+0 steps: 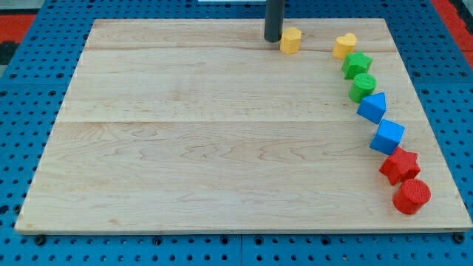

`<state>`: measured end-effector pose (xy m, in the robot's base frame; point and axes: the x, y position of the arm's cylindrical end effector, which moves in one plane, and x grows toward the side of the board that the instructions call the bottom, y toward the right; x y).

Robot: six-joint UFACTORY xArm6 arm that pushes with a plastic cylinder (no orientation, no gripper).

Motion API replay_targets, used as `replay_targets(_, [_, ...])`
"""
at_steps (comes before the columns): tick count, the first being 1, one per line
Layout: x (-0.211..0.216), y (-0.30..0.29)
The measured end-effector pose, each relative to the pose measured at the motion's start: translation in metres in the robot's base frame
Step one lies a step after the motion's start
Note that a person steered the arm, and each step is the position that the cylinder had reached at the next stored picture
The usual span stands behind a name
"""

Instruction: Move the hexagon towards the top right side of the board

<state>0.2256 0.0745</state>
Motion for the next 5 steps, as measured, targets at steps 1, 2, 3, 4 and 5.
replay_targets(1, [-0.023, 0.021])
replay_targets(2, [0.002, -0.021])
replay_targets(3, [0.048, -0.040])
replay_targets(4, [0.058, -0.027])
replay_targets(5, [0.041, 0.009])
